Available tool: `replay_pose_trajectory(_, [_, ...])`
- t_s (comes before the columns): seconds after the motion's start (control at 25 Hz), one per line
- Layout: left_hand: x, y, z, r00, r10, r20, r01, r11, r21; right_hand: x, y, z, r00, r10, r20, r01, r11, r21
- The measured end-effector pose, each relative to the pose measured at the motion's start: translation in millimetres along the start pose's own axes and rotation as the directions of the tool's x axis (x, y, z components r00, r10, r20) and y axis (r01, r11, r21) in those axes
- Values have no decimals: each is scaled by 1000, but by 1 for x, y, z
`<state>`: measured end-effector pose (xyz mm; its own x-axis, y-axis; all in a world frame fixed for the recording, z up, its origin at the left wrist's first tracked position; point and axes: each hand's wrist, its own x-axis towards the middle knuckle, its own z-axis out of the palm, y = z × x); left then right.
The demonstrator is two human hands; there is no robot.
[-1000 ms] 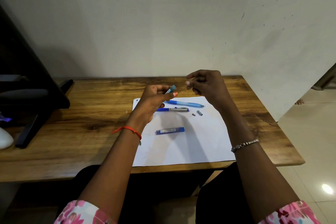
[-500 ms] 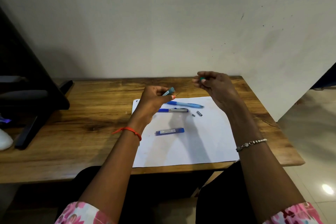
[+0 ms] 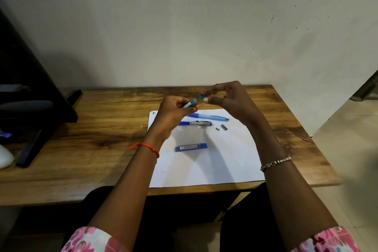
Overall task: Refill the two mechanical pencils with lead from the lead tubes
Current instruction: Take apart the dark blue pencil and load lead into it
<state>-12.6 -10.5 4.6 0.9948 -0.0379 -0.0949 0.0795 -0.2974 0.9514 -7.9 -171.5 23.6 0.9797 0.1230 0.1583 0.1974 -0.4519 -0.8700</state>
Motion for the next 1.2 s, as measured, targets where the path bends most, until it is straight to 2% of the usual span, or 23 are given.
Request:
replay_pose_trajectory(0.56, [-2, 3, 0, 1000, 9, 30, -10, 999, 41, 1, 0, 4, 989, -123, 76, 131, 986, -105])
replay_pose_trajectory(0.88, [-3, 1, 0, 999, 27, 35, -28, 999, 29, -3, -3, 2, 986, -132, 105, 146, 979, -143])
replay_pose_trajectory(1.2, [-3, -2, -1, 997, 48, 53, -53, 993, 104, -3, -1, 5, 980, -135, 147, 165, 963, -213])
